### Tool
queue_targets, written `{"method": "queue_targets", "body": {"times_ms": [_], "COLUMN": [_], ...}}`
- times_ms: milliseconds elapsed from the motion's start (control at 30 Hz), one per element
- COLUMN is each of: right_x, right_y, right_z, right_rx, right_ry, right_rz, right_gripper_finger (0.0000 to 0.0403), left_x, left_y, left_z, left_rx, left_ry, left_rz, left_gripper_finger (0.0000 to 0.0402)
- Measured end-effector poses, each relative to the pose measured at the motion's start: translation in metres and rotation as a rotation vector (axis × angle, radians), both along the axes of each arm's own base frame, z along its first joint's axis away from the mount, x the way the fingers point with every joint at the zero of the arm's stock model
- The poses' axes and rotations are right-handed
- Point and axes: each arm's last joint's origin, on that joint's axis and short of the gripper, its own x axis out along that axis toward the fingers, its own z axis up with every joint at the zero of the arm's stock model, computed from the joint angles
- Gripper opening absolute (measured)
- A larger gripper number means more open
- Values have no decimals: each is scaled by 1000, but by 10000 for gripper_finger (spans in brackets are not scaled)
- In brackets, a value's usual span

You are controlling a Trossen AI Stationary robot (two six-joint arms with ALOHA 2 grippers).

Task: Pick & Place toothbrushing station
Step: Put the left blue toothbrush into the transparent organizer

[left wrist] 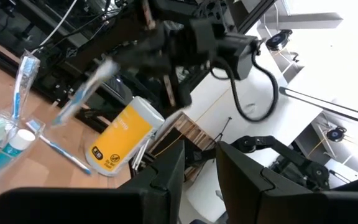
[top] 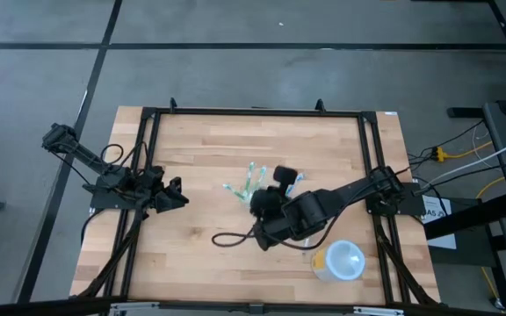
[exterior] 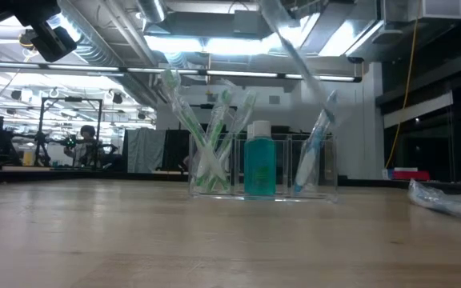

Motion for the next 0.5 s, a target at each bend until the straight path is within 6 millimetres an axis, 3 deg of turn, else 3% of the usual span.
{"method": "queue_targets", "body": {"times_ms": [167, 500], "right_x": [-2, 0], "right_y": [-15, -39], "right_z": [17, 13], "right_rx": [-67, -121], "right_ry": [-45, 21], "right_rz": [-66, -125], "right_gripper_finger": [0, 0], "left_x": [0, 0], "left_y": [0, 0], "left_z": [0, 0], "left_rx": [-2, -3], "left_ry": [0, 0], "left_rz": [5, 8], "left_gripper_finger": [88, 88]}}
